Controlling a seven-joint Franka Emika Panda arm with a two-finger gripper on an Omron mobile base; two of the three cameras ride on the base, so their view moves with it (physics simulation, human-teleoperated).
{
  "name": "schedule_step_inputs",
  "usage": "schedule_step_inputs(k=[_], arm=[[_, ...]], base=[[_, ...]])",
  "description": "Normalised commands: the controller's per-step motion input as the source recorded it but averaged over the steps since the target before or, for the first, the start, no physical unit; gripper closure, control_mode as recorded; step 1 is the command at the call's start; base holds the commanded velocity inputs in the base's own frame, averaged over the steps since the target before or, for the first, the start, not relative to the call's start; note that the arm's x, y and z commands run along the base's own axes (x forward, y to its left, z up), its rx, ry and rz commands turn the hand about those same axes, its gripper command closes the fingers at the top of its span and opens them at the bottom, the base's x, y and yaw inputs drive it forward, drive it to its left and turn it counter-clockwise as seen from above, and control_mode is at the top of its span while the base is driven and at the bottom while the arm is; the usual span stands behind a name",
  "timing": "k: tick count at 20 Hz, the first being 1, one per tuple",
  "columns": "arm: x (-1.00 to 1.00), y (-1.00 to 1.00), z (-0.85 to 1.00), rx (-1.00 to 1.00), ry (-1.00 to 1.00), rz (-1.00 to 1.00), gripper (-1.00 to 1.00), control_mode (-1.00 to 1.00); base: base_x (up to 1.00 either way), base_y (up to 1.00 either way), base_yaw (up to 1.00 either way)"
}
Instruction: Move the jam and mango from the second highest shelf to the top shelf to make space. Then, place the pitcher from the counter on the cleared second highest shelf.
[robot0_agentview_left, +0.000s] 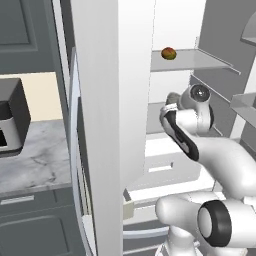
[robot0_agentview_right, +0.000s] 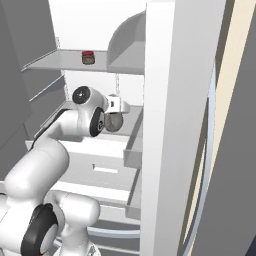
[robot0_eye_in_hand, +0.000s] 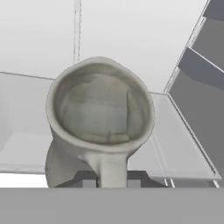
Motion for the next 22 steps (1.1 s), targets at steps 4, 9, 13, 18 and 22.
schedule_step_inputs(k=[4, 9, 13, 18, 22], arm=[[0.59, 0.0, -0.07, 0.0, -0.01, 0.0, 1.0, -1.0], [0.6, 0.0, -0.03, 0.0, 0.0, 0.0, 1.0, -1.0], [0.5, 0.0, -0.02, 0.0, 0.0, 0.02, 1.0, -1.0], [0.42, 0.0, -0.22, 0.0, 0.0, 0.02, 1.0, -1.0], [0.33, 0.0, -0.44, -0.01, 0.0, 0.02, 1.0, -1.0]], base=[[0.0, 0.0, 0.0], [0.0, 0.0, 0.0], [0.0, 0.0, 0.0], [0.0, 0.0, 0.0], [0.0, 0.0, 0.0]])
